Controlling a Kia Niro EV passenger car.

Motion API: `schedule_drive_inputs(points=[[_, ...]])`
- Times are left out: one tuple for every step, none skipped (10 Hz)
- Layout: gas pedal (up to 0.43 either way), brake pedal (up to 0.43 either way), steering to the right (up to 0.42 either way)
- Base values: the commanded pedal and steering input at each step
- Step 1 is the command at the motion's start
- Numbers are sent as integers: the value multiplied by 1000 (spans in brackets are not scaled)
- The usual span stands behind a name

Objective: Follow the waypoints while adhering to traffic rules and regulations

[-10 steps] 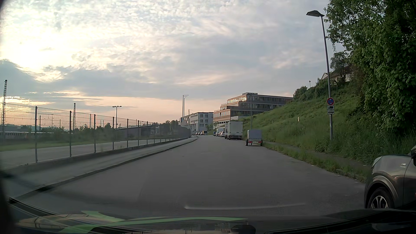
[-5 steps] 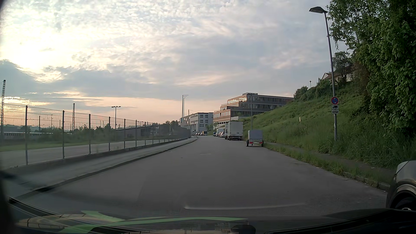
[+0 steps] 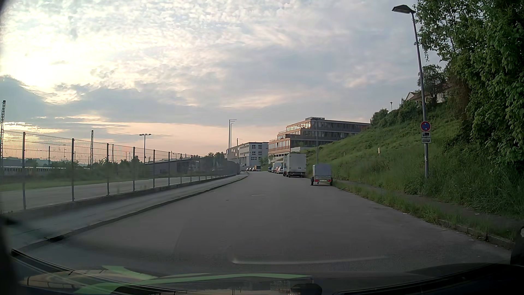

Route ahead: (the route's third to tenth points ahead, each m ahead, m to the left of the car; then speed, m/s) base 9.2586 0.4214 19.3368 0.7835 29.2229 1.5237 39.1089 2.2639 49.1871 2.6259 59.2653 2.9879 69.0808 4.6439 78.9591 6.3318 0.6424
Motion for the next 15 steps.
schedule_drive_inputs(points=[[0, 104, 0], [0, 110, 0], [0, 110, 0], [0, 128, 0], [0, 140, 0], [0, 146, 0], [0, 146, 0], [0, 152, 0], [0, 152, 0], [0, 152, 0], [0, 152, 0], [0, 152, 0], [0, 152, 0], [0, 152, 0], [0, 152, 0]])
